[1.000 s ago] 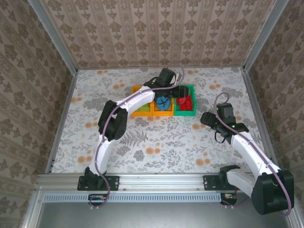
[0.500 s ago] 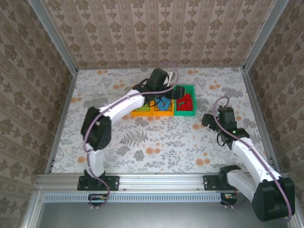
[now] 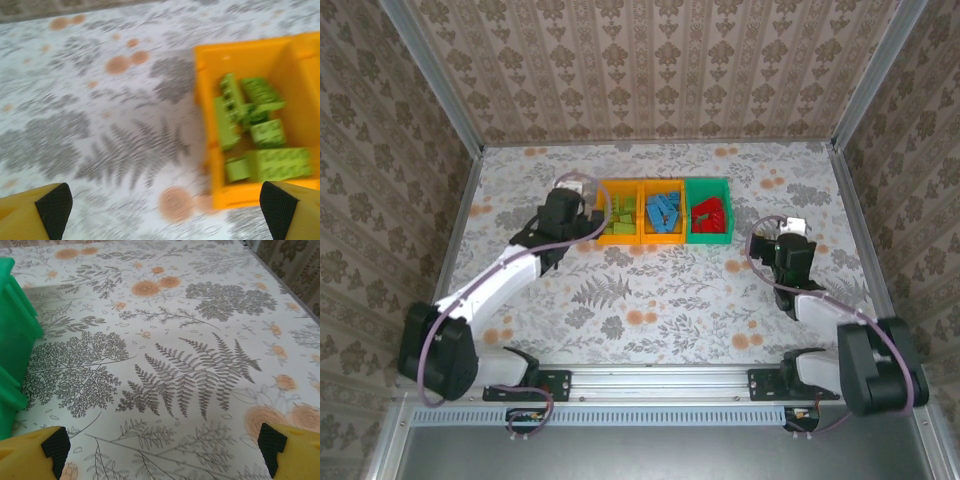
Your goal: Sort the legos into containers by color
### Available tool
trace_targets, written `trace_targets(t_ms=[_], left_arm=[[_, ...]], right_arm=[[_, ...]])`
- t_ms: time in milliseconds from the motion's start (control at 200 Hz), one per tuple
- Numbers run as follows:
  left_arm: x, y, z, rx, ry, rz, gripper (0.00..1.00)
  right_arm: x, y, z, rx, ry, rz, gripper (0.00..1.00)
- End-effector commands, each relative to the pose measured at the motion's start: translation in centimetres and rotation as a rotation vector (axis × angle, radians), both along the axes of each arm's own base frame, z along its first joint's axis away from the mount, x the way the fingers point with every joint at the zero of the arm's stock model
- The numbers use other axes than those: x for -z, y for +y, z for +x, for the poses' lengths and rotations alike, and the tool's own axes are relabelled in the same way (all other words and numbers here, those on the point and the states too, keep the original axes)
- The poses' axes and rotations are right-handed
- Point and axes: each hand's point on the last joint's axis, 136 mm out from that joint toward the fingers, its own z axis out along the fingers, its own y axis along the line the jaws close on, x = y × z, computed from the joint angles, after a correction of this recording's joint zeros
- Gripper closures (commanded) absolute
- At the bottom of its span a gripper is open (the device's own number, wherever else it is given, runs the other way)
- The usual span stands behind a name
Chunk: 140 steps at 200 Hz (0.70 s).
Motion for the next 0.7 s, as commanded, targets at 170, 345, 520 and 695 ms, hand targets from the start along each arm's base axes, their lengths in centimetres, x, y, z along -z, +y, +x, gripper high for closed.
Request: trace_targets(t_ms=[170, 345, 520, 695], left_arm=[[-0.5, 9.4, -1.1, -0.211, -0.134, 0.110, 0.00], [2.5, 12.4, -0.7, -0.240, -0.191, 0.109, 0.00], [6.2, 14.7, 0.9, -0.262, -0.162, 0.089, 0.00], [5.3, 14.4, 3.2, -0.212, -0.287, -0.002, 0.00]], right_arm=[[-0.9, 1.3, 4.8, -0.086, -0.131, -0.018, 0.00], [-0.8, 1.2, 5.0, -0.088, -0.127, -0.014, 0.00], [-0.8, 1.2, 5.0, -0.088, -0.125, -0.013, 0.01], [-0.8, 1.2, 5.0, -0.089, -0.126, -0.013, 0.00]])
